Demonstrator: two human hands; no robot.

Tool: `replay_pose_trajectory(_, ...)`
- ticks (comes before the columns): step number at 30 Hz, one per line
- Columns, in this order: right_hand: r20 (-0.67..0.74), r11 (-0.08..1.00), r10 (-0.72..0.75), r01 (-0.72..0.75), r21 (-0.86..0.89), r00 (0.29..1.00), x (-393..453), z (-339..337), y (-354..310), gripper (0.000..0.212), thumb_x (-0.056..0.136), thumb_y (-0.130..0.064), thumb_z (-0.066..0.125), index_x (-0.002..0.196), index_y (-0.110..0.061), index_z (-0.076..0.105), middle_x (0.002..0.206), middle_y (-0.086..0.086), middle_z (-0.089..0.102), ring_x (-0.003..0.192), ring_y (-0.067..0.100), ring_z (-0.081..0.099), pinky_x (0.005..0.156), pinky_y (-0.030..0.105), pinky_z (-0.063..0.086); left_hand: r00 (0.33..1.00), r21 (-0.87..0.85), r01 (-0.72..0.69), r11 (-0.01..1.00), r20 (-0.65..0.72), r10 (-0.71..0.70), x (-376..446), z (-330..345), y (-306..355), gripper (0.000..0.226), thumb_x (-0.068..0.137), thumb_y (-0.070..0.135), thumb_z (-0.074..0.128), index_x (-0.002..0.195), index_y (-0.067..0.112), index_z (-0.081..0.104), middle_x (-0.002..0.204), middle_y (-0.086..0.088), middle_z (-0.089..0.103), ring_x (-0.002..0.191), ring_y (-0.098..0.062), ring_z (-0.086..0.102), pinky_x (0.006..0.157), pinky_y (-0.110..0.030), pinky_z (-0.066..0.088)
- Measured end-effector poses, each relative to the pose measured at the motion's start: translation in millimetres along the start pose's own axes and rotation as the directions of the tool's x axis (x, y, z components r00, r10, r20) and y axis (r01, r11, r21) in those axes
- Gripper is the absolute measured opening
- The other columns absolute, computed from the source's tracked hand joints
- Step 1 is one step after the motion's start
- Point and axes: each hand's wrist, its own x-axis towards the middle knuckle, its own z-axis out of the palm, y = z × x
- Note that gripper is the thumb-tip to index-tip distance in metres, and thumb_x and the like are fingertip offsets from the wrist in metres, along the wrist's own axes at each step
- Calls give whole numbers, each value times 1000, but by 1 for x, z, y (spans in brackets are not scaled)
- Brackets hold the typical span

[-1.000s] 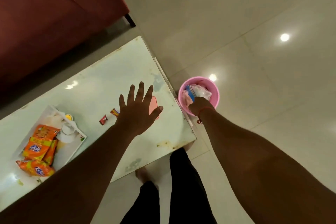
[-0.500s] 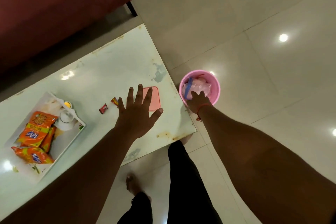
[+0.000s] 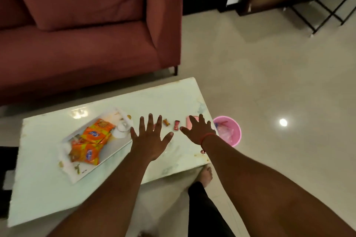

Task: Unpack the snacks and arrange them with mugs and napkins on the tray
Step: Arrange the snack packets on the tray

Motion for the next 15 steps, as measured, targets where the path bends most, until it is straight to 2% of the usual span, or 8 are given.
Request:
replay_pose_trajectory(5,-50,984,-167,164,-69,985,-94,29,-121,85,84,-78,32,154,-35,9,165,6,-6,149,42,1,116,62,12,984,-57,126,990,-116,-132,-100,-24,-120,84,83,77,2,155,35,-8,165,-2,-13,151,-33,-10,116,-64,2)
replay_pose_trajectory(9,-22,950,-288,283,-131,957,-150,60,-210,85,87,-76,35,155,-35,6,165,3,-9,149,45,-3,117,61,11,958,-110,225,968,-157,-240,-164,-41,-205,82,87,76,7,155,33,-7,166,-2,-11,151,-32,-12,116,-64,1)
replay_pose_trajectory(11,3,924,-355,351,-154,935,-172,78,-251,85,88,-75,35,156,-34,5,165,5,-9,148,45,-4,118,60,8,937,-130,283,950,-176,-303,-191,-43,-241,88,81,80,-3,155,33,-6,166,-2,-9,151,-33,-10,116,-65,1)
replay_pose_trajectory(13,19,901,-398,394,-183,917,-187,91,-282,87,86,-77,36,156,-35,6,165,3,-9,149,44,-4,118,61,10,918,-151,323,934,-190,-348,-210,-41,-267,107,63,85,-23,155,33,-5,166,-3,-6,152,-34,-7,115,-65,2)
replay_pose_trajectory(15,42,882,-422,421,-211,906,-197,103,-306,87,85,-78,36,155,-37,6,165,1,-9,149,42,-3,116,63,12,911,-174,344,923,-177,-373,-224,-38,-288,110,61,85,-25,155,33,-4,166,-4,-6,151,-35,-7,115,-66,3)
